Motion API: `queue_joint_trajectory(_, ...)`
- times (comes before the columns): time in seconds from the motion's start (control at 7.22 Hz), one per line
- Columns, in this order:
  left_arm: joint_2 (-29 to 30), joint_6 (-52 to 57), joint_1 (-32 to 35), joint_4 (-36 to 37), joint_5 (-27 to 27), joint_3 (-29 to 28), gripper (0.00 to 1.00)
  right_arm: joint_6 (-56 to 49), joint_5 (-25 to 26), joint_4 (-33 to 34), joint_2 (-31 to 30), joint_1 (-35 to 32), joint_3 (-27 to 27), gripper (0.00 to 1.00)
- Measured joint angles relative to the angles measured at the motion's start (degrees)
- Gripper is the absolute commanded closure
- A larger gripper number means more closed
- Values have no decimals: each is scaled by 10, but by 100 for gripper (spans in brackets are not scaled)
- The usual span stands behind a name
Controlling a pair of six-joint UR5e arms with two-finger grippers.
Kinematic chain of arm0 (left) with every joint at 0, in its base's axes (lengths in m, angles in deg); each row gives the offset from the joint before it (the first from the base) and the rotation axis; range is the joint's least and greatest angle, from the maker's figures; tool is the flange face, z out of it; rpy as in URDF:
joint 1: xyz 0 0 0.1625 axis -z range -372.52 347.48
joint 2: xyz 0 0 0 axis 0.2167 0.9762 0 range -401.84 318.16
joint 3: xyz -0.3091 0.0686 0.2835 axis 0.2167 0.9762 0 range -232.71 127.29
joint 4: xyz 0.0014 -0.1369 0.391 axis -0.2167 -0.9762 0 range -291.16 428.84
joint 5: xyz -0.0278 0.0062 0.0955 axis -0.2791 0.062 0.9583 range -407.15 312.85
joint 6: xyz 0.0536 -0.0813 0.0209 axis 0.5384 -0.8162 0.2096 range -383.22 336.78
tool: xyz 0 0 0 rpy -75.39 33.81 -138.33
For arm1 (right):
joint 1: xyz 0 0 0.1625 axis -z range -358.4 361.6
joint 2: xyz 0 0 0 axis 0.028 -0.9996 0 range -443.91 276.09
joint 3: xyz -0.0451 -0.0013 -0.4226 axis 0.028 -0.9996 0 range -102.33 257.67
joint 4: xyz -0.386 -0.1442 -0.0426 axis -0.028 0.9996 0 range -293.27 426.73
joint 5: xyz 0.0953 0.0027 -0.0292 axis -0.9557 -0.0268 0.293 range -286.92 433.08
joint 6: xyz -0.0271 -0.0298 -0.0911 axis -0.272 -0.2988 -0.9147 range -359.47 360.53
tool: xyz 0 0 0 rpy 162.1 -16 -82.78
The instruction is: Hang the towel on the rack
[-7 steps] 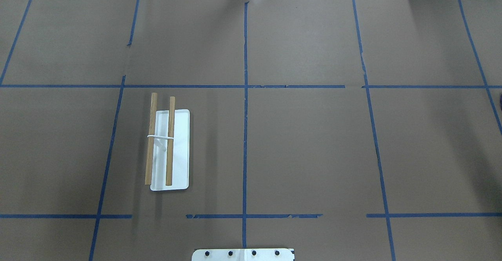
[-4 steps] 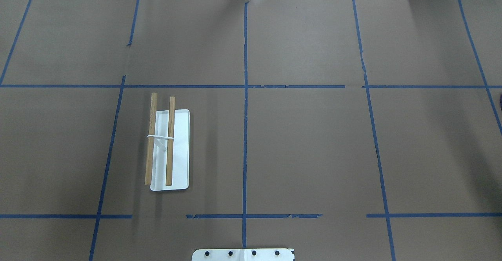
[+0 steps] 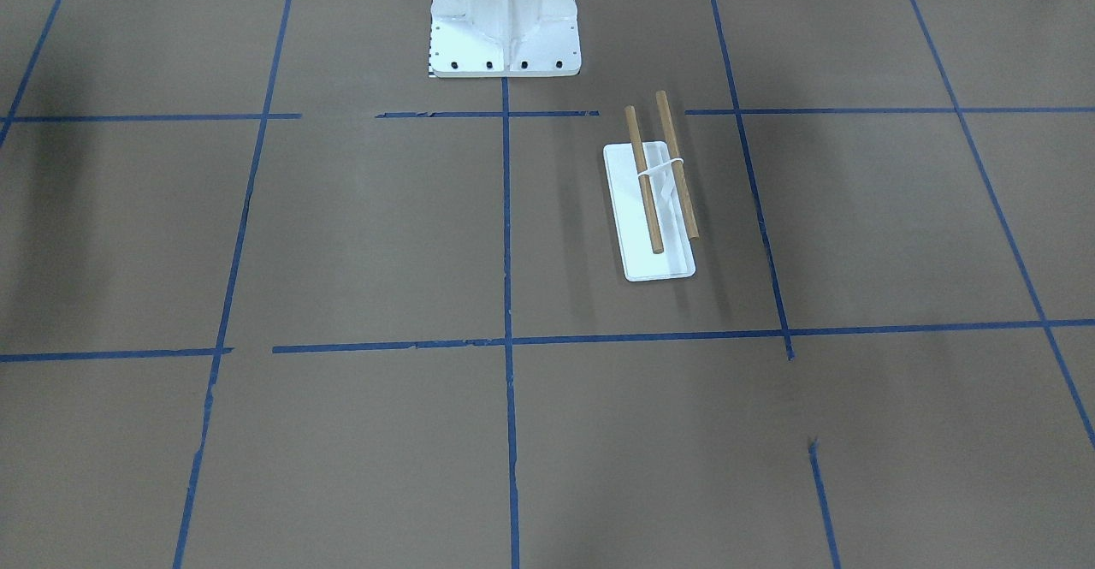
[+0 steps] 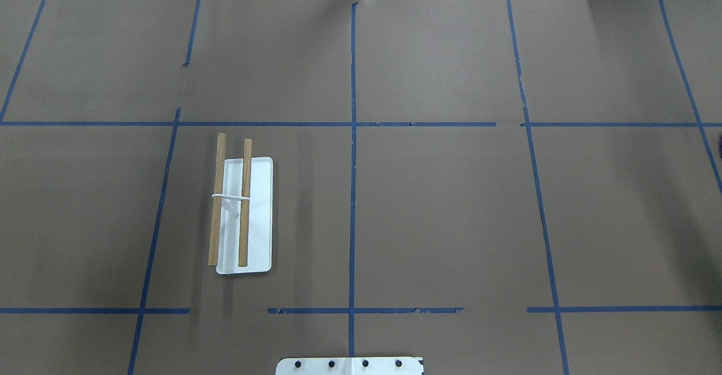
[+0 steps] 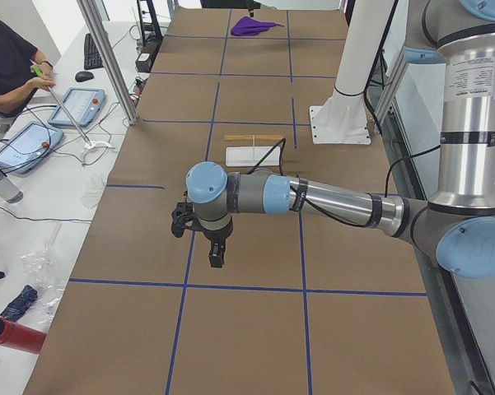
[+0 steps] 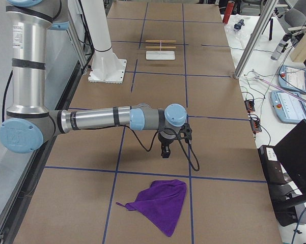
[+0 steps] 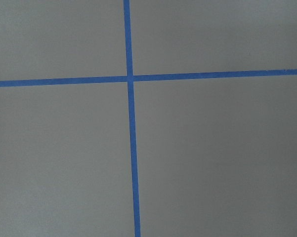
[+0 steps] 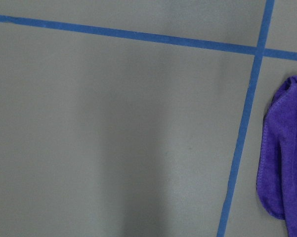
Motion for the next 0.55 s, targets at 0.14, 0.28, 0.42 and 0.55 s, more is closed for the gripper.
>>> queue_joint_trajectory(0.14,0,1,0,-2,0,0,0,-1,-6,1,-2,0,-2,0)
queue_joint_trajectory(0.28,0,3,0,-4,-1,-1,0,-4,-19,1,-5,0,-7,0)
queue_joint_trajectory(0.42,1,4,0,-6,-6,-3,0,-8,-25,-1,-7,0,-11,0)
queue_joint_trajectory(0.55,4,3,0,-6,-15,-7,0,-9,-11,-2,-8,0,-15,0)
